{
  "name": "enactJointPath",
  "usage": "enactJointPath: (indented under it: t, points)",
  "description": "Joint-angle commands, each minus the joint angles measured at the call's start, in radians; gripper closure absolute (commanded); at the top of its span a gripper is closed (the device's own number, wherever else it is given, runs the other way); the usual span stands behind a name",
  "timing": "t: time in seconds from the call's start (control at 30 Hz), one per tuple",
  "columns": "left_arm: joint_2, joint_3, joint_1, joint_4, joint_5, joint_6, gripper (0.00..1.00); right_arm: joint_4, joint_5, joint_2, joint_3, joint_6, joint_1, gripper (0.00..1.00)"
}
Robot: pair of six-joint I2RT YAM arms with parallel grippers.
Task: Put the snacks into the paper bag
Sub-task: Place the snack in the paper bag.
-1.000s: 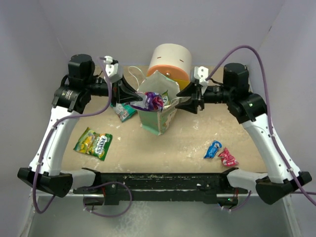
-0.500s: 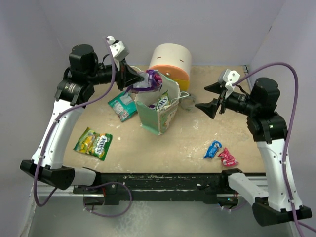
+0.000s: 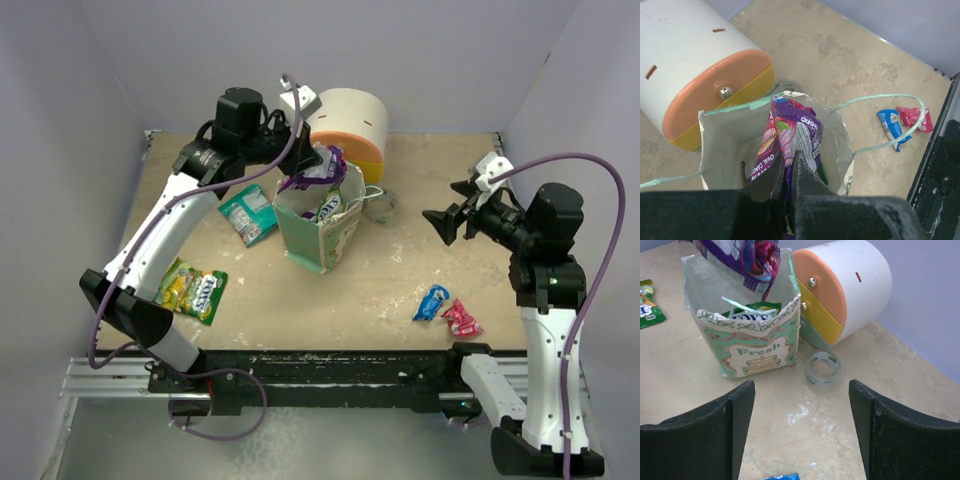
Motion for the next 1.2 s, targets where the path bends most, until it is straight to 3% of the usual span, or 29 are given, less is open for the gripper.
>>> enactJointPath:
  t: [0.0,0.63,0.93,1.17]
  points:
    - [0.019,0.056,-0.032,0.002,-0.104,0.041,1.00,0.062,-0.022,-0.011,0.006,0.026,-0.021,0.22]
    - [0.159,-0.012,-0.058,0.045,-0.133,0.056,1.00,0.089,-0.034,-0.004,-0.009,0.044,-0.046,0.20]
    - [0.169,-0.068,-0.069,0.065,-0.105,0.048,0.96,0.093,-0.025,-0.009,-0.026,0.038,-0.050,0.19]
    - [0.152,-0.104,-0.069,0.076,-0.041,0.048,0.86,0.073,-0.018,0.017,-0.026,0.013,-0.050,0.18]
